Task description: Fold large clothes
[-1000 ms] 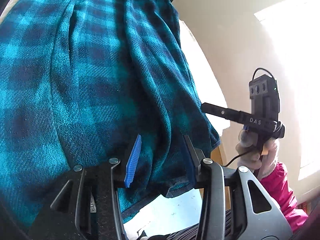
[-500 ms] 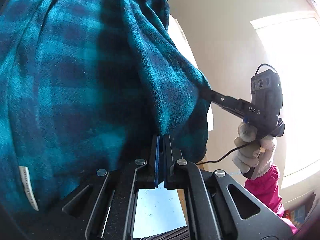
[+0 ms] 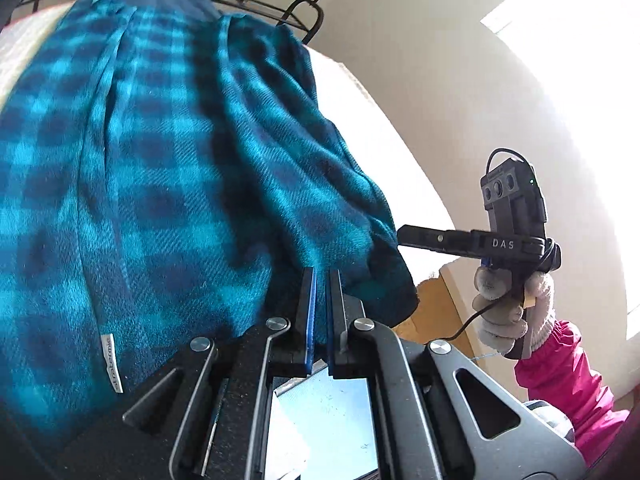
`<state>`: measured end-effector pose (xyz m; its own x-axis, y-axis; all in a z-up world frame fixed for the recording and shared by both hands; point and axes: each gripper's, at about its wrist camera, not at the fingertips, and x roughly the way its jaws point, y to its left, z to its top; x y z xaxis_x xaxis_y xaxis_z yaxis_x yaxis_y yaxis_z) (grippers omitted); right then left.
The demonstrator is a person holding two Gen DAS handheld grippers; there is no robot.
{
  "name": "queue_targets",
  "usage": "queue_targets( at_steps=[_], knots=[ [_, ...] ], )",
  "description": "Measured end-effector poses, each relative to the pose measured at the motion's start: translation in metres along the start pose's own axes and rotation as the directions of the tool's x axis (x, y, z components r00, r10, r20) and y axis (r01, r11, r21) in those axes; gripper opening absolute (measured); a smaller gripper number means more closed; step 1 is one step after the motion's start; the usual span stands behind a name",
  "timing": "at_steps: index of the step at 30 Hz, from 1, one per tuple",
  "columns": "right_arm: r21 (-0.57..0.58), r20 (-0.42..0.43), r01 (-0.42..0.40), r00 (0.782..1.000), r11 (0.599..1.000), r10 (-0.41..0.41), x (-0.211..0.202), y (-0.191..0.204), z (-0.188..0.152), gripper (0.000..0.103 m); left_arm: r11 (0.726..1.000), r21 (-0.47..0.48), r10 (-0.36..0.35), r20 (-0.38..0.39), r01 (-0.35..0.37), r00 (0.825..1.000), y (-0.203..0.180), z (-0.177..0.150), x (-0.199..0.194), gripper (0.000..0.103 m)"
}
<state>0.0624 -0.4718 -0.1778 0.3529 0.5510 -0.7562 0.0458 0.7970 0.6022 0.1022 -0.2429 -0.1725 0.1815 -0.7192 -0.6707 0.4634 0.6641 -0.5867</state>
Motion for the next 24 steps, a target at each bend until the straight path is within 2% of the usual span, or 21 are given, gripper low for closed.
queue_targets(
  at_steps=[5, 6, 7, 9, 11, 13, 16, 17, 19, 21, 24],
  knots=[
    [0.01, -0.067, -0.025, 0.997, 1.0, 0.025, 0.017, -0.004, -0.032, 0.036, 0.999, -0.003, -0.047, -0.076, 0.047, 0.996, -0.002, 0.012, 0.028, 0.0],
    [0.009, -0.071, -0.019, 0.997, 1.0, 0.019, 0.021, -0.004, -0.036, 0.03, 0.999, -0.001, -0.04, -0.093, 0.04, 0.995, -0.003, 0.012, 0.037, 0.0],
    [0.002, -0.079, 0.003, 0.997, 1.0, -0.003, 0.025, -0.001, -0.038, 0.017, 1.0, 0.005, -0.024, -0.109, 0.025, 0.994, -0.001, 0.012, 0.042, 0.0],
    [-0.015, -0.062, 0.023, 0.998, 1.0, -0.024, 0.021, 0.007, -0.037, 0.004, 1.0, 0.024, 0.014, -0.142, -0.01, 0.99, -0.002, 0.005, 0.049, 0.0],
    [-0.045, -0.027, 0.057, 0.998, 0.997, -0.058, 0.006, 0.014, -0.036, 0.003, 0.999, 0.035, 0.04, -0.166, -0.035, 0.985, 0.001, 0.0, 0.059, 0.0],
    [-0.077, -0.021, 0.139, 0.99, 0.987, -0.141, 0.0, 0.015, -0.037, 0.003, 0.999, 0.039, 0.041, -0.165, -0.035, 0.985, 0.0, 0.0, 0.059, 0.0],
    [-0.088, -0.087, 0.149, 0.984, 0.985, -0.156, 0.007, 0.011, -0.044, 0.01, 1.0, 0.011, 0.015, -0.151, -0.014, 0.988, -0.004, 0.007, 0.049, 0.0],
    [-0.099, -0.065, 0.147, 0.986, 0.984, -0.154, 0.003, 0.012, -0.046, 0.016, 1.0, 0.012, 0.011, -0.134, -0.009, 0.991, -0.007, 0.01, 0.044, 0.0],
    [-0.08, 0.015, 0.108, 0.994, 0.991, -0.107, -0.013, 0.005, -0.045, 0.035, 0.999, 0.039, 0.013, -0.093, -0.009, 0.996, -0.018, 0.016, 0.036, 0.0],
    [-0.027, 0.088, 0.075, 0.994, 0.997, -0.072, -0.026, -0.006, -0.037, 0.037, 0.998, 0.056, 0.009, -0.067, -0.005, 0.998, -0.028, 0.02, 0.038, 0.0],
    [0.026, 0.166, 0.061, 0.984, 0.998, -0.065, -0.037, -0.021, -0.017, 0.04, 0.996, 0.091, 0.01, -0.085, -0.002, 0.996, -0.04, 0.017, 0.054, 0.0]
  ],
)
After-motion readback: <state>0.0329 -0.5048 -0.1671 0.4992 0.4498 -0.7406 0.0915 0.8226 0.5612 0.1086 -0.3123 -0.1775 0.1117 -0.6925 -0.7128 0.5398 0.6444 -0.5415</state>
